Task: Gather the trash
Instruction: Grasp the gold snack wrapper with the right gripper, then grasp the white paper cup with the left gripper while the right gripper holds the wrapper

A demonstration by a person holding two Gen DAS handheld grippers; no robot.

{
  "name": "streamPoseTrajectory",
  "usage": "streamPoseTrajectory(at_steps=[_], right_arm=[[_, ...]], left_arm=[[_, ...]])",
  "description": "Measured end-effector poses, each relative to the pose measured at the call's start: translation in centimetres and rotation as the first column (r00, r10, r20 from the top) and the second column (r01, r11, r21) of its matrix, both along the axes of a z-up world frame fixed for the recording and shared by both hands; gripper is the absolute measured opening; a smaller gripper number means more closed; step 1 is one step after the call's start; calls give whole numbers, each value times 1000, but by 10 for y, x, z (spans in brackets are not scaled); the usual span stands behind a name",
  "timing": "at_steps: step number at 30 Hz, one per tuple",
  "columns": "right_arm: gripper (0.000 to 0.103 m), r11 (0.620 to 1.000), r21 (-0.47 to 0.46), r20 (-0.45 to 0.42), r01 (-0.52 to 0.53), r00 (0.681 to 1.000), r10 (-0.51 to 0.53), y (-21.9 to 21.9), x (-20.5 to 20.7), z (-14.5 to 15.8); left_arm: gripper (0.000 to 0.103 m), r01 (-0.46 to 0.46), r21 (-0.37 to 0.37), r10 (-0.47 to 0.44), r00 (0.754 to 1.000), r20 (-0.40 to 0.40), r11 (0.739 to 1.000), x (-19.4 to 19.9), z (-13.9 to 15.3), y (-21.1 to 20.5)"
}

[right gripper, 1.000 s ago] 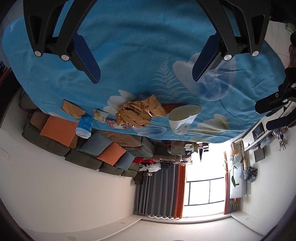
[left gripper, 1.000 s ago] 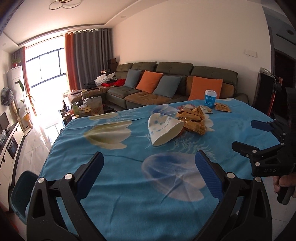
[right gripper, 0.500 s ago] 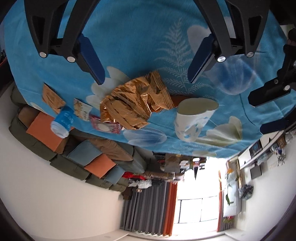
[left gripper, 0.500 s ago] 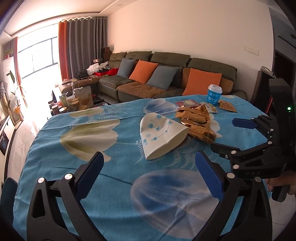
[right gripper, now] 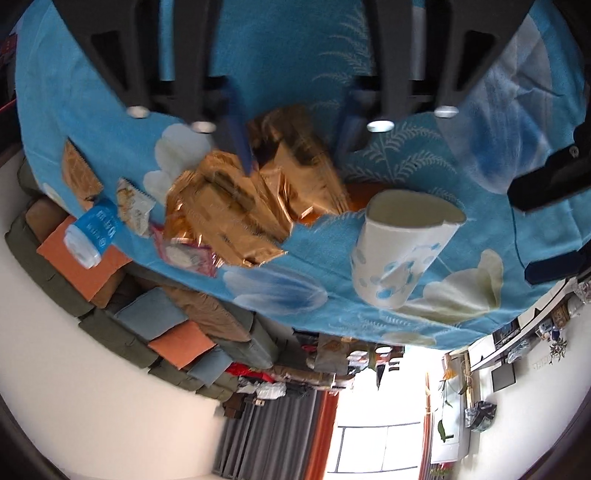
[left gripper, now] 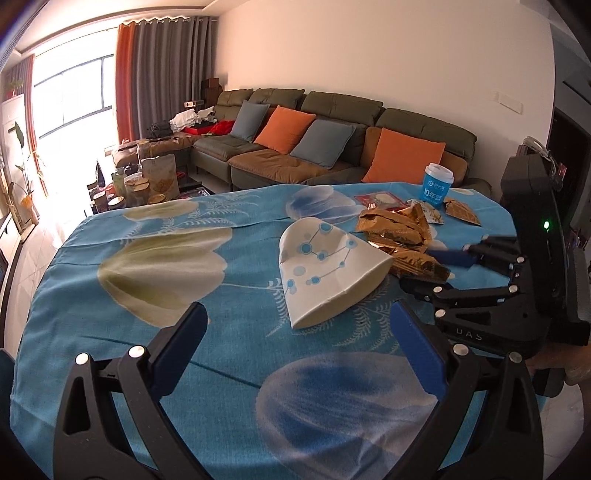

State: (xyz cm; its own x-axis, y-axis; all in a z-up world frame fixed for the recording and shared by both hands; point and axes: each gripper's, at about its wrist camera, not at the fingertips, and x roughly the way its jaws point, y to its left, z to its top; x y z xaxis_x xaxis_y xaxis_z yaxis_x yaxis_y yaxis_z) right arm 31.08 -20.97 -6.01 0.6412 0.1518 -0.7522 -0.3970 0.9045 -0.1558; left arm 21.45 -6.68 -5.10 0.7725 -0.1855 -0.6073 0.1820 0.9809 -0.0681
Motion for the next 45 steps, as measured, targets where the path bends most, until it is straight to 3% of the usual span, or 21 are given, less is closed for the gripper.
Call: streamPoseTrajectory(at_steps=[5, 10, 18, 30, 33, 45], right_arm=[[21, 999, 33, -3, 6, 1000, -6, -9, -8, 0], [18, 996, 90, 8, 19, 1000, -19, -24, -23, 8], [16, 959, 272, -12, 78, 997, -78, -64, -42, 22], [16, 906, 392, -21, 158, 986, -163, -108, -76, 25], [16, 900, 407, -23, 156, 987, -161, -110, -77, 24], [16, 892, 426, -14, 149, 987, -158, -110, -81, 24]], left_arm=[[97, 11, -1, -11, 1000, 1, 1000, 9, -1, -5], [97, 44, 18, -44, 999, 5, 999, 17, 0, -20], [97, 95, 49, -95, 996, -1, 994, 28, -1, -49], [96, 114, 189, -114, 993, -12, 975, 59, -8, -87], [71, 106, 185, -100, 994, -45, 977, 67, -13, -85], [41, 63, 94, -60, 998, -33, 994, 62, -9, -61]])
